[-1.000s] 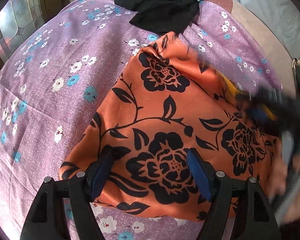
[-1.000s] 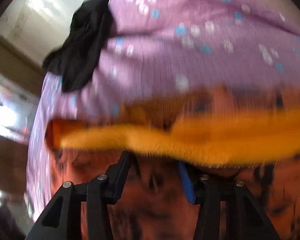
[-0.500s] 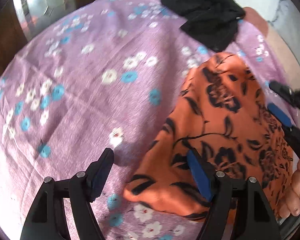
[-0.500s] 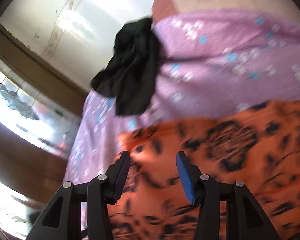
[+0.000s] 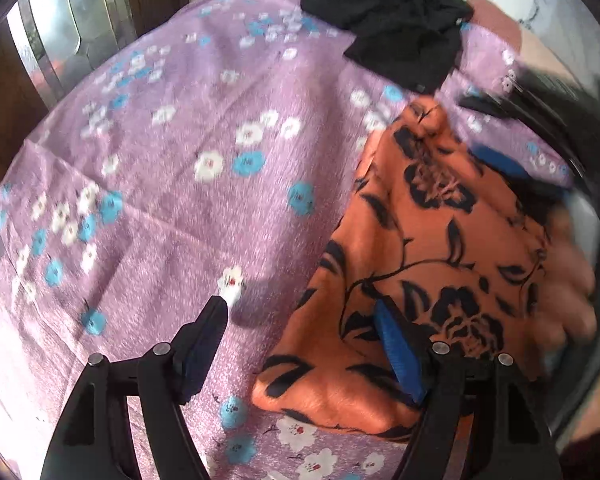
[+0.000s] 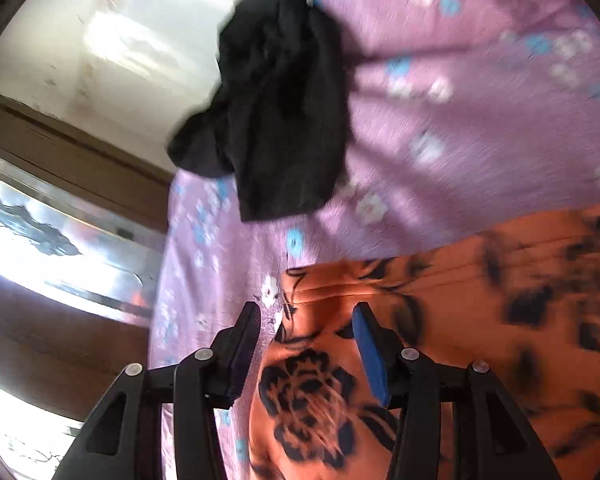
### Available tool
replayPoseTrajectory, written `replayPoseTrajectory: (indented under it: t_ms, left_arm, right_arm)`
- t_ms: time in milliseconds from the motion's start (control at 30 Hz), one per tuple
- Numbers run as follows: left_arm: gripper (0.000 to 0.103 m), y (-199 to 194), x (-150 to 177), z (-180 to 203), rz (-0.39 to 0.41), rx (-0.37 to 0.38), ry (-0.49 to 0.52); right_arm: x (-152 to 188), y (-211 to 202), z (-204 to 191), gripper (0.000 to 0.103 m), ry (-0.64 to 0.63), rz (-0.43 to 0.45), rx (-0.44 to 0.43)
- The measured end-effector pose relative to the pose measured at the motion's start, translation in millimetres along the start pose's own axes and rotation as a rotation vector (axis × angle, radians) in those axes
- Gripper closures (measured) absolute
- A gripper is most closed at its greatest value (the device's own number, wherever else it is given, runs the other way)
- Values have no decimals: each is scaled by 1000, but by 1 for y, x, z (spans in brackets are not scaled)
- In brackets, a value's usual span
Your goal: Fold small clothes
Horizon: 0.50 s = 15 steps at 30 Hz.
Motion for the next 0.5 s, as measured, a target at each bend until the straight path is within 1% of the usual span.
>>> replayPoseTrajectory:
  t_ms: [100, 167, 233, 267, 333, 367, 400, 433, 467, 500]
  left_arm:
    - [27, -18, -3, 10, 75, 7, 31]
    - [27, -24, -1, 20, 95, 36, 51]
    - [27, -23, 1, 28, 85, 45, 69]
    - [27, -19, 3, 32, 71, 35, 82]
    - [27, -5, 6, 38, 37, -7, 109]
    - [26, 1, 10, 41, 14, -35, 127]
    - [25, 5, 12, 42, 1, -47, 133]
    - [25, 5, 11, 43, 3, -49, 128]
    - [25, 4, 11, 42, 7, -51, 126]
    - [25, 3, 10, 43, 12, -50, 126]
  right_arm:
    - [1, -58, 27, 51, 2, 76, 11]
    - [0, -102, 57, 51, 28, 139, 54]
    - [-1, -150, 96, 50, 62, 210, 133]
    - [1, -168, 115, 50, 90, 234, 165]
    - [9, -205, 162, 50, 181, 269, 240]
    - [15, -218, 183, 50, 219, 277, 277]
    - [24, -232, 204, 51, 249, 280, 325]
    - [35, -243, 224, 55, 266, 270, 378]
    - [42, -250, 237, 73, 268, 265, 382]
    - [48, -258, 244, 74, 267, 268, 359]
Point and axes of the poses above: each gripper's, at about its wrist camera, not at the fingertips, and y roughly the way its jaws point, z to its right, x to its underside, the point moved 4 cm from there along y, roughly the way its jaws point, and after that the axes turned 4 degrees about y, right-handed, at the moved point
